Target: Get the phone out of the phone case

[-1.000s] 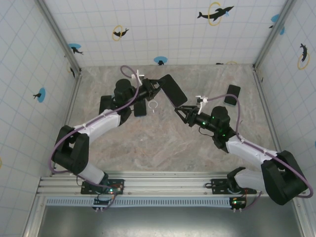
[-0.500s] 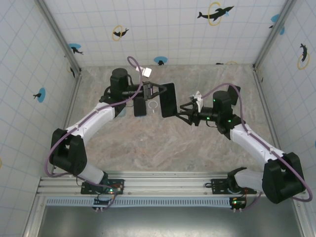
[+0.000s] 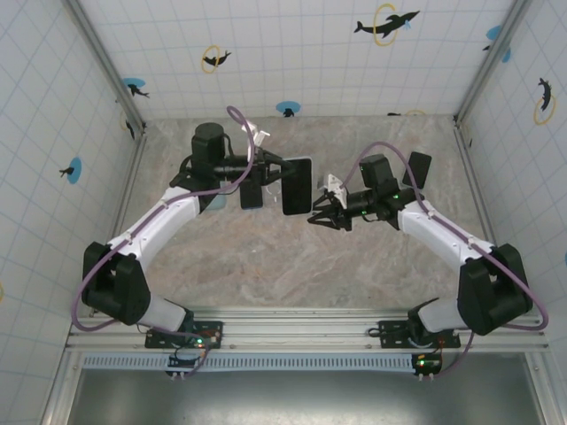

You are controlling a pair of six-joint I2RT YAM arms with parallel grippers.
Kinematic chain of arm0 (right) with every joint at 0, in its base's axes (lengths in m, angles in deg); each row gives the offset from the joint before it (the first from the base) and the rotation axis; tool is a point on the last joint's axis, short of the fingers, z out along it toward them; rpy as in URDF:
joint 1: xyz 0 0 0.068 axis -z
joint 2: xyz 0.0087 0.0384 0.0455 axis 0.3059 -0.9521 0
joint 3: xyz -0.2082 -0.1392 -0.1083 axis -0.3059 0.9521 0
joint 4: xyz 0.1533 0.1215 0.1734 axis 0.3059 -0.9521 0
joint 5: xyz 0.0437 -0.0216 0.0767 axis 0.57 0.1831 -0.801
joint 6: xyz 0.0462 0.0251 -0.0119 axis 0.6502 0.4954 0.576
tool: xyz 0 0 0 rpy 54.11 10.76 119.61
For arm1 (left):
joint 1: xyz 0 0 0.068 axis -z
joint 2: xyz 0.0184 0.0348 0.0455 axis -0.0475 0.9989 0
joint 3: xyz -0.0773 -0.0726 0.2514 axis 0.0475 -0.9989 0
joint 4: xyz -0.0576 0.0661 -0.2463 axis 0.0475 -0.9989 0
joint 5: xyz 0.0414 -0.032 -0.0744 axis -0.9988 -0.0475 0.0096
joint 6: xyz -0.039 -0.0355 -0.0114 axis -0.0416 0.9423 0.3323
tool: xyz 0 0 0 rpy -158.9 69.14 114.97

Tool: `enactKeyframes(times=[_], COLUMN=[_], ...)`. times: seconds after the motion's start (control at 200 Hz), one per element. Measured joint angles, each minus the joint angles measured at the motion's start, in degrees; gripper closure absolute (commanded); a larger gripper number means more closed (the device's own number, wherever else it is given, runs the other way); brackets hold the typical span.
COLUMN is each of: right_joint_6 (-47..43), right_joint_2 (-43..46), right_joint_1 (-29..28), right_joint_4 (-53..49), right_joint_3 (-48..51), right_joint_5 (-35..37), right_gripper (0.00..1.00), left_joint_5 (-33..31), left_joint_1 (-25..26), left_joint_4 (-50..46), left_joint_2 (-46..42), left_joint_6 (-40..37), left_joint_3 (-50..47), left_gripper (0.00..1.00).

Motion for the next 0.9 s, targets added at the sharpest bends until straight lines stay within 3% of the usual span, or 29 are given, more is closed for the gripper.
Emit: enactKeyframes(times=[0.24, 0.716, 0.901], right_joint_6=[-1.75, 6.14, 4.35], right_joint_2=[-1.81, -2.25, -2.73], right_joint_1=[-0.39, 0.11, 0.11], right_joint_4=[-0.09, 8.61, 7.15], right_joint_3=[-1.07, -1.03, -1.03], right_joint_5=[-1.86, -4.59, -5.95], right_gripper=[0.68, 0.71, 0.72], left_joint_5=[0.61, 2.71, 2.93], left_joint_1=[-1.49, -1.46, -1.46], left_joint_4=[-0.33, 1.33, 1.55], left_joint_2=[0.0, -0.24, -0.24], left_joint_6=[-0.26, 0.24, 0.24], left_joint_3=[-0.02, -0.74, -0.76], left_gripper=[0.99, 0.99, 0.99])
